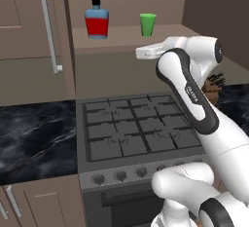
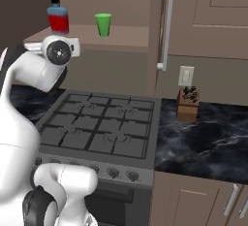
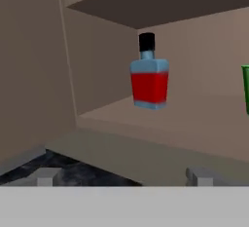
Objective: Open the cabinet directly in front. Then move the liquor and the cup to the dining counter with the jar on it.
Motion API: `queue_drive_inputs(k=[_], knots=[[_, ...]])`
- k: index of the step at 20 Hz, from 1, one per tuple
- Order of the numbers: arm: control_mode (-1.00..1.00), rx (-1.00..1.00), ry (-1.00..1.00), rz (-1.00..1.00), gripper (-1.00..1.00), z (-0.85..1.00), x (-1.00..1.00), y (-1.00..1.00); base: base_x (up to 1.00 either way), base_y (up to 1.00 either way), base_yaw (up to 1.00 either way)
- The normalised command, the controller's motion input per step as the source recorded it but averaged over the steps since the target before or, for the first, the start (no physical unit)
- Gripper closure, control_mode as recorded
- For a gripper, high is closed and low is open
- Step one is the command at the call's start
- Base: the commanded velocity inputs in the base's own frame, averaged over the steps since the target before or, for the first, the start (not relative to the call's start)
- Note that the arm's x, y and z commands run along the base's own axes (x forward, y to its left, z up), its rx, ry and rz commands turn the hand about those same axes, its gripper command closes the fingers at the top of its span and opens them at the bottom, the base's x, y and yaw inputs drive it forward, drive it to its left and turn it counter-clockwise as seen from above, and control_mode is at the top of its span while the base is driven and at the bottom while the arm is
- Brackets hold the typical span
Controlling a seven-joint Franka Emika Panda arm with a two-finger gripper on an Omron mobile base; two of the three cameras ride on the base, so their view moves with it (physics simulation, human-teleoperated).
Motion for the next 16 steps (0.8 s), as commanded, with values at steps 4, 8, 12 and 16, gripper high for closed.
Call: queue_drive_inputs(k=[4, 8, 12, 16], knots=[[-1.0, 0.04, -0.11, -0.02, -1.0, 0.44, 0.0, -0.3, 0.0, 0.0, 0.0], [-1.0, 0.05, -0.05, 0.0, -1.0, 0.46, 0.0, -0.16, 0.0, 0.0, 0.0], [-1.0, 0.01, 0.0, 0.0, -1.0, 0.28, 0.07, 0.0, 0.0, 0.0, 0.0], [-1.0, 0.0, 0.01, 0.0, -1.0, 0.48, 0.13, 0.0, 0.0, 0.0, 0.0]])
